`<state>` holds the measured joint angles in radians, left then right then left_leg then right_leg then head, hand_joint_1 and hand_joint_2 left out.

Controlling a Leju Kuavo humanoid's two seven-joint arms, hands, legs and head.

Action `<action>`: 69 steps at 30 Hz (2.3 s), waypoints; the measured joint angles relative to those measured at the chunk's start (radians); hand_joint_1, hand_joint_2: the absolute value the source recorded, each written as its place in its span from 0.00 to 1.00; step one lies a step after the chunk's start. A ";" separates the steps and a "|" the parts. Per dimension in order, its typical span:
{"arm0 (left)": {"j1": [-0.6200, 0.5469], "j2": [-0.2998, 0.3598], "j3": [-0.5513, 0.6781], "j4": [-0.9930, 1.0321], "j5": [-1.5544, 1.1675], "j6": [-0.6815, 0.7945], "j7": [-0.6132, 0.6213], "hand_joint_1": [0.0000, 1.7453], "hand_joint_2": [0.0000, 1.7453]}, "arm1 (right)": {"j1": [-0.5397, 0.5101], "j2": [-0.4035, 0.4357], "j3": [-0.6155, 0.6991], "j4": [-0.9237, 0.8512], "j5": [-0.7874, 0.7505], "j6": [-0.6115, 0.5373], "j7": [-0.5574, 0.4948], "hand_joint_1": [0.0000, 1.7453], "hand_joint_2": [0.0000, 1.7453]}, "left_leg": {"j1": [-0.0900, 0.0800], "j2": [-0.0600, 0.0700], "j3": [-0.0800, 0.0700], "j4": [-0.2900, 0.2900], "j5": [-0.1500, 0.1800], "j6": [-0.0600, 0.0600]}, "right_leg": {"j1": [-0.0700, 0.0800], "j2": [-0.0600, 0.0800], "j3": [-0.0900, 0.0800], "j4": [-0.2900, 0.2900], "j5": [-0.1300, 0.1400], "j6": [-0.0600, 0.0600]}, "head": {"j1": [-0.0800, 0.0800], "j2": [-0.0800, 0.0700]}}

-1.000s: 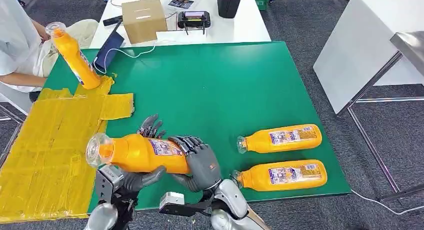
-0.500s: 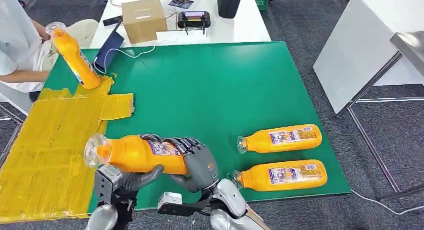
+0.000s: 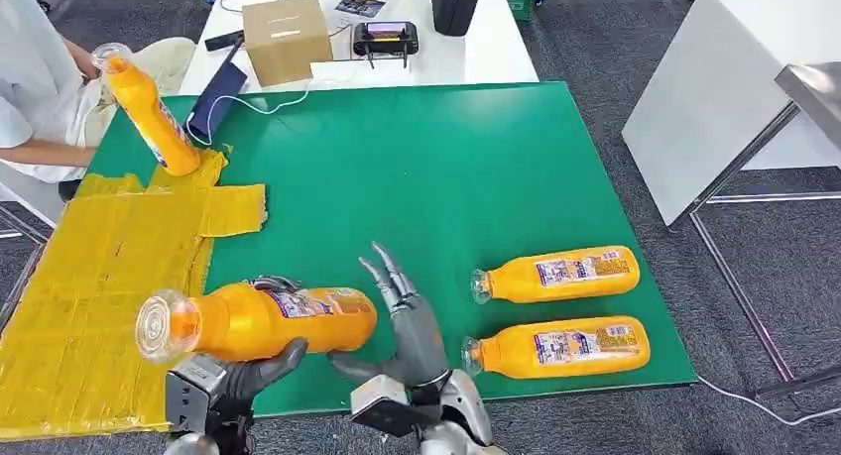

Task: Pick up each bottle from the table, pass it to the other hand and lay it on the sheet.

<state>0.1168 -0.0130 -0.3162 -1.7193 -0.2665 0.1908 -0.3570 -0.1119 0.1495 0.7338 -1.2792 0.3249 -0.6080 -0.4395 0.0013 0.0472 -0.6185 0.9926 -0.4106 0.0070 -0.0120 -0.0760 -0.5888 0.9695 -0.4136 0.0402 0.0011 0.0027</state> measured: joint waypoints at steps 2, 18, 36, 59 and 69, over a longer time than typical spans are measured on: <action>0.002 0.007 0.014 -0.008 -0.107 0.046 0.021 1.00 1.00 | 0.047 -0.005 -0.069 -0.080 -0.059 0.026 -0.009 0.00 1.00 | 0.000 -0.001 0.000 0.000 0.000 0.000 | 0.000 -0.001 0.001 0.000 0.000 0.000 | 0.000 0.000; -0.361 0.119 -0.116 0.347 -1.346 0.313 0.718 1.00 1.00 | 0.198 0.003 -0.380 -0.452 -0.138 0.082 -0.053 0.00 1.00 | 0.000 -0.003 0.001 0.000 0.003 0.000 | 0.000 -0.004 0.000 0.000 0.003 -0.002 | 0.001 0.000; -0.727 0.185 -0.391 1.069 -1.299 0.186 0.788 1.00 1.00 | 0.188 -0.008 -0.437 -0.569 -0.065 0.038 -0.072 0.00 1.00 | 0.000 0.002 0.000 0.000 0.004 0.000 | 0.001 0.000 0.000 0.001 0.004 -0.001 | 0.000 0.000; -0.830 0.200 -0.133 1.329 -1.296 0.093 0.800 0.00 1.00 | 0.159 -0.034 -0.391 -0.544 -0.003 0.022 -0.035 0.00 1.00 | 0.000 0.001 0.008 0.000 0.003 0.000 | 0.001 -0.001 0.009 0.001 0.003 -0.002 | 0.000 0.000; -0.822 0.177 -0.056 1.329 -1.303 0.093 0.724 0.00 1.00 | 0.150 -0.042 -0.391 -0.517 0.021 0.061 -0.006 0.00 1.00 | 0.000 0.000 0.010 0.000 0.003 0.000 | -0.001 -0.001 0.012 0.001 0.003 -0.002 | 0.000 0.000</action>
<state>-0.7052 0.1636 -0.3719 -0.3906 -1.5698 0.2842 0.3666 0.0380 0.1080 0.3429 -1.7964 0.3460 -0.5470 -0.4459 0.0013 0.0468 -0.6081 0.9923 -0.4073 0.0067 -0.0127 -0.0767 -0.5770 0.9704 -0.4105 0.0383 0.0011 0.0027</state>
